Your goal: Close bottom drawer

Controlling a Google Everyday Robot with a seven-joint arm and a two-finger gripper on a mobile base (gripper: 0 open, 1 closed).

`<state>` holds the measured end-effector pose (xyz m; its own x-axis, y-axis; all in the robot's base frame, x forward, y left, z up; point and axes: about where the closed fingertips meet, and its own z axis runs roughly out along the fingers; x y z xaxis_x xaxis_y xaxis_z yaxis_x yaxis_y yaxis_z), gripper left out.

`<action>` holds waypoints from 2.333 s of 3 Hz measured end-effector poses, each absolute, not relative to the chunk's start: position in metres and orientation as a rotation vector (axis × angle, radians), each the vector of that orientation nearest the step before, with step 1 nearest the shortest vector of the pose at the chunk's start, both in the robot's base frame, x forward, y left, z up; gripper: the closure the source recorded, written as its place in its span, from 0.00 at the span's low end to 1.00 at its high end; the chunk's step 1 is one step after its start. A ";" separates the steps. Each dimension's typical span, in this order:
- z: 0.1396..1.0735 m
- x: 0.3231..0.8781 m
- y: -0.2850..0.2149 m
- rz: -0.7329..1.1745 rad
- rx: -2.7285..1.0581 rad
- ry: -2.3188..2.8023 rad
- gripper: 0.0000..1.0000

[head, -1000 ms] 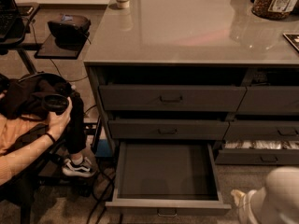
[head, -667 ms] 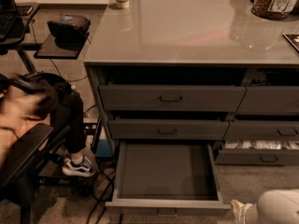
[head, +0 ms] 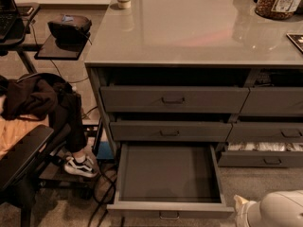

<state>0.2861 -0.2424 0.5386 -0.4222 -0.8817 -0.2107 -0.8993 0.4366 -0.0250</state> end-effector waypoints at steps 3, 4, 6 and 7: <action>0.459 0.309 -0.285 0.158 -1.650 2.289 0.00; 0.423 0.310 -0.289 0.238 -1.653 2.244 0.00; 0.387 0.309 -0.291 0.277 -1.655 2.219 0.00; 0.335 0.311 -0.304 0.341 -1.619 2.153 0.00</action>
Offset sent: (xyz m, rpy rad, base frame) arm 0.0295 -0.0541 -0.0896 0.0787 -0.1187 0.1890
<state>0.3112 -0.3040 0.3349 -0.2313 -0.8511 -0.4712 -0.9552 0.2907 -0.0563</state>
